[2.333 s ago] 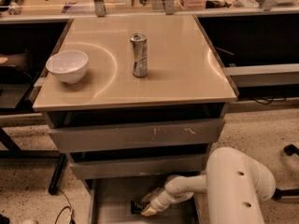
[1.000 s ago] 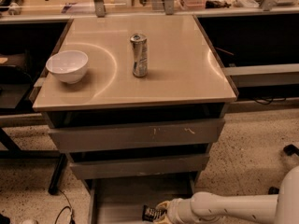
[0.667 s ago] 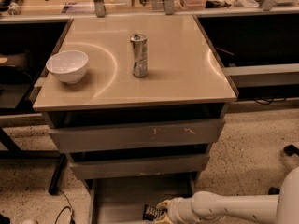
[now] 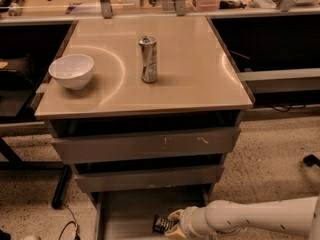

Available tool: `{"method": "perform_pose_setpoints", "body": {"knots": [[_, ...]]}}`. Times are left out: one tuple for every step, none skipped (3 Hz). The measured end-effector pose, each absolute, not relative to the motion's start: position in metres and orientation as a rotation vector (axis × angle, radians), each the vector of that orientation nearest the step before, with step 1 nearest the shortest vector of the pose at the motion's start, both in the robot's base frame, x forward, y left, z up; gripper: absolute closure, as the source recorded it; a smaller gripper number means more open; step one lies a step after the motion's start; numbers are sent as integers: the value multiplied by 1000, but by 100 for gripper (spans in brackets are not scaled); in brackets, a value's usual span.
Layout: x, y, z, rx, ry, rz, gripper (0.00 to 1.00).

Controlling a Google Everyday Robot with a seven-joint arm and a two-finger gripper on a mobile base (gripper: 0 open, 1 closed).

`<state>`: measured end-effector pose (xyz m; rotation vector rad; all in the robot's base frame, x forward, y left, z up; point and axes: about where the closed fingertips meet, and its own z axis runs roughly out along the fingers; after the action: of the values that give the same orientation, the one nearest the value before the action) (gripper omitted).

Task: Pick rxbar chocolate from bottom drawer and place on counter

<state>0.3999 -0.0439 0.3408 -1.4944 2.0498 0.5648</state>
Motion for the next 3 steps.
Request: {"method": "perform_pose_setpoints", "body": {"knots": [[406,-54,401,-1486,2045,459,100],[406,-54,401,-1486,2045,459,100],[407,-47,421,-1504,2043,467,100]]}}
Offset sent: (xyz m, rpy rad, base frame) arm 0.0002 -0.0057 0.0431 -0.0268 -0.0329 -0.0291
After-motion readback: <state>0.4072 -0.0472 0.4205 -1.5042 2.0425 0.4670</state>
